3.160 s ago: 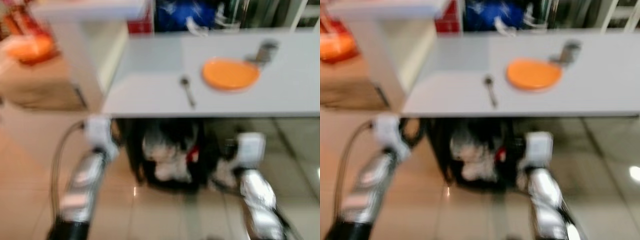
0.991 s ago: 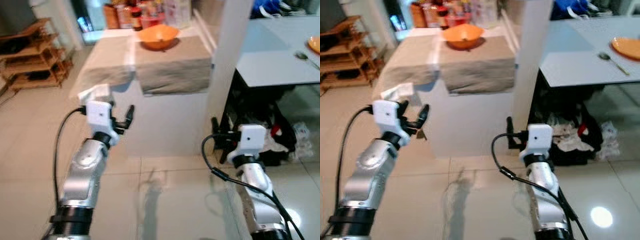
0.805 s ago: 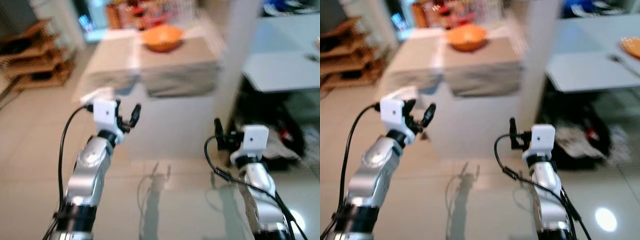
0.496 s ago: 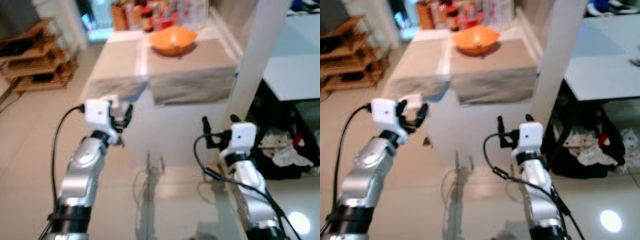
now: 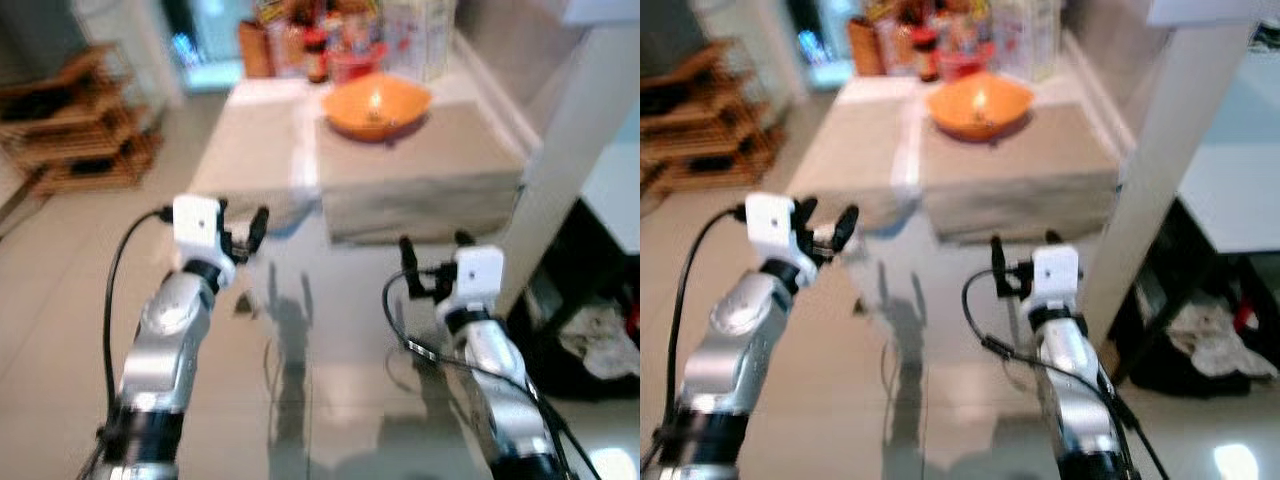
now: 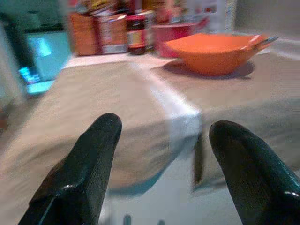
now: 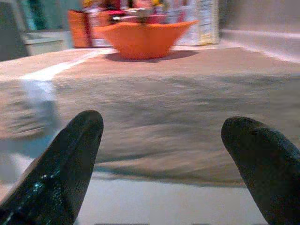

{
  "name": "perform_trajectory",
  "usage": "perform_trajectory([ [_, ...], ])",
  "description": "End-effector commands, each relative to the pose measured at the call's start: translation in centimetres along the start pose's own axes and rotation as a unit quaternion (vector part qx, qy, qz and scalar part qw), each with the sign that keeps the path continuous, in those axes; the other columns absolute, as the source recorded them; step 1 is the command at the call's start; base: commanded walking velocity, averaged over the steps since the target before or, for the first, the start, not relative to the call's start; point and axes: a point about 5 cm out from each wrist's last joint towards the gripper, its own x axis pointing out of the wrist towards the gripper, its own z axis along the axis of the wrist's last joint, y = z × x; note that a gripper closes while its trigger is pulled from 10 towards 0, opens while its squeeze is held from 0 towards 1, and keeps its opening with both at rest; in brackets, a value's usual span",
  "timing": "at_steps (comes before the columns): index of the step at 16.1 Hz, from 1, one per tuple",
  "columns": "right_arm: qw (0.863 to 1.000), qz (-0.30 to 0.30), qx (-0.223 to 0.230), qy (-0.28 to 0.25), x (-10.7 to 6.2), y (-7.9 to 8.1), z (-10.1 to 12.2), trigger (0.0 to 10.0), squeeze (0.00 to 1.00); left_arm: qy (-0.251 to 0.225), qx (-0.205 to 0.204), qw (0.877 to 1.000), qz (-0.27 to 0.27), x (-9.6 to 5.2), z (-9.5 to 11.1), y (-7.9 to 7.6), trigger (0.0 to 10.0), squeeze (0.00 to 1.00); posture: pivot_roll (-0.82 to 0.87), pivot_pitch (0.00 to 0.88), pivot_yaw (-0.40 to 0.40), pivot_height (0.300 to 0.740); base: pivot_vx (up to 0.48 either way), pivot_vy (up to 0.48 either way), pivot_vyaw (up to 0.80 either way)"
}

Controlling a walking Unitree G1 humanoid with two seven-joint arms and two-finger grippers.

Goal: Setting the table

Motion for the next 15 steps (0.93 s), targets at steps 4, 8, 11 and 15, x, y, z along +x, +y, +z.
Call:
perform_trajectory([
  [4, 0.997, -0.059, -0.013, -0.039, -0.9, -2.2, 1.9, 10.0, 0.0, -0.026, 0.032, 0.999, -0.003, 0.2, 1.2, 0.5, 10.0, 0.0, -0.14, 0.0, 0.112, 0.74, 0.12, 0.0, 0.0],
  [8, 0.998, -0.051, -0.007, -0.028, -0.9, -1.6, 1.4, 10.0, 0.0, -0.024, 0.03, 0.999, 0.016, 0.8, 1.4, 1.3, 10.0, 0.0, -0.15, 0.0, 0.116, 0.74, 0.0, -0.203, 0.0],
  [11, 0.999, -0.044, -0.009, -0.028, -0.7, -1.4, 1.6, 10.0, 0.0, -0.022, 0.031, 0.999, 0.027, 0.8, 1.3, 1.6, 10.0, 0.0, -0.15, 0.0, 0.113, 0.74, 0.0, -0.467, 0.0],
  [15, 0.999, -0.029, -0.012, -0.023, -0.3, -1.0, 1.4, 10.0, 0.0, -0.018, 0.028, 0.999, 0.027, 0.8, 1.1, 1.6, 10.0, 0.0, -0.14, 0.0, 0.11, 0.74, 0.0, -0.465, 0.0],
])
